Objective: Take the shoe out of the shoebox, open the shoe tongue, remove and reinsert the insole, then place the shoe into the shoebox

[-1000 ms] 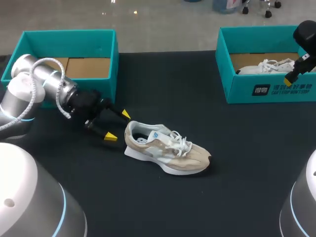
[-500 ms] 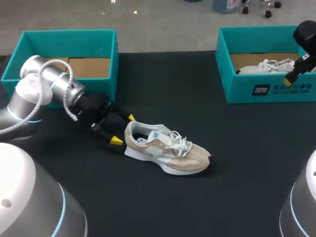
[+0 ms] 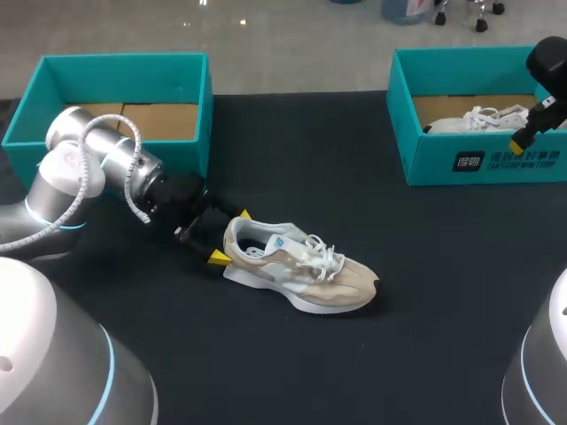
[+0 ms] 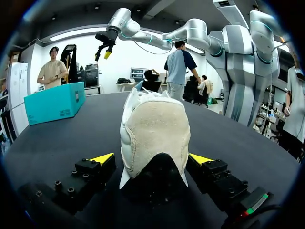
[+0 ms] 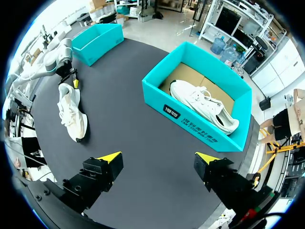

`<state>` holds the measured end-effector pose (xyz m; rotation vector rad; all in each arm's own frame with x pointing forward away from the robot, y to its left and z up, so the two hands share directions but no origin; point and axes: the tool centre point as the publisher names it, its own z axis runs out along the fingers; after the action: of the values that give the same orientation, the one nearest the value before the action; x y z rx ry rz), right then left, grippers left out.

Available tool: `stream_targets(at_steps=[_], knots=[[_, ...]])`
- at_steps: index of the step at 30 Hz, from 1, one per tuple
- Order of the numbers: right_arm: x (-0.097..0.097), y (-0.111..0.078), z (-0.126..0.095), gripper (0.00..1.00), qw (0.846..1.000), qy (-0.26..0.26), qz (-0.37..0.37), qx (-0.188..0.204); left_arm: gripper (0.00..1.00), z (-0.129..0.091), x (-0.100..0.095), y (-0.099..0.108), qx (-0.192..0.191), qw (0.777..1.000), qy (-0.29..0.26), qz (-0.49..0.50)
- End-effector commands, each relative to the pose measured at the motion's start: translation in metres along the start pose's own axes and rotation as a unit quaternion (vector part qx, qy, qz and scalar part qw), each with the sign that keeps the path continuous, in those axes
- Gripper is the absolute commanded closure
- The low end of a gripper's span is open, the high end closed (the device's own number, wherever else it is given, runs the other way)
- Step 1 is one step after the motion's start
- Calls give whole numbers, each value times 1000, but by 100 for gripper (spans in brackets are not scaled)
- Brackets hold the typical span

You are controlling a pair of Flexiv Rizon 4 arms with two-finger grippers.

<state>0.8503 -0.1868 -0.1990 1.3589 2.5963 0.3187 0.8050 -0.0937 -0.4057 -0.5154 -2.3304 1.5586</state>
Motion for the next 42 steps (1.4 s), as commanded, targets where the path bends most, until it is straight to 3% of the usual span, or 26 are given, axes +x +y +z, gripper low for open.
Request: stream_targets(at_steps=[1, 16, 17, 18, 20, 29, 37, 42], knots=[[-1, 0, 1, 0, 1000, 0, 0, 0, 0, 6, -3, 5, 2, 1000, 6, -2], [-1, 0, 1, 0, 1000, 0, 0, 0, 0, 20, -3, 10, -17, 1000, 8, -9], [-1, 0, 1, 0, 1000, 0, 0, 0, 22, 20, -3, 10, -17, 1000, 8, -9], [-1, 0, 1, 0, 1000, 0, 0, 0, 52, 21, -3, 10, -20, 1000, 6, -12], [-1, 0, 1, 0, 1000, 0, 0, 0, 100, 21, -2, 11, -21, 1000, 1, -11], [-1, 0, 1, 0, 1000, 0, 0, 0, 100, 18, 7, 6, -23, 999, -42, -22], [-1, 0, 1, 0, 1000, 0, 0, 0, 100, 7, 22, 3, -30, 992, -120, -39], [-1, 0, 1, 0, 1000, 0, 0, 0, 100, -1, 27, 1, -14, 984, -168, -55]])
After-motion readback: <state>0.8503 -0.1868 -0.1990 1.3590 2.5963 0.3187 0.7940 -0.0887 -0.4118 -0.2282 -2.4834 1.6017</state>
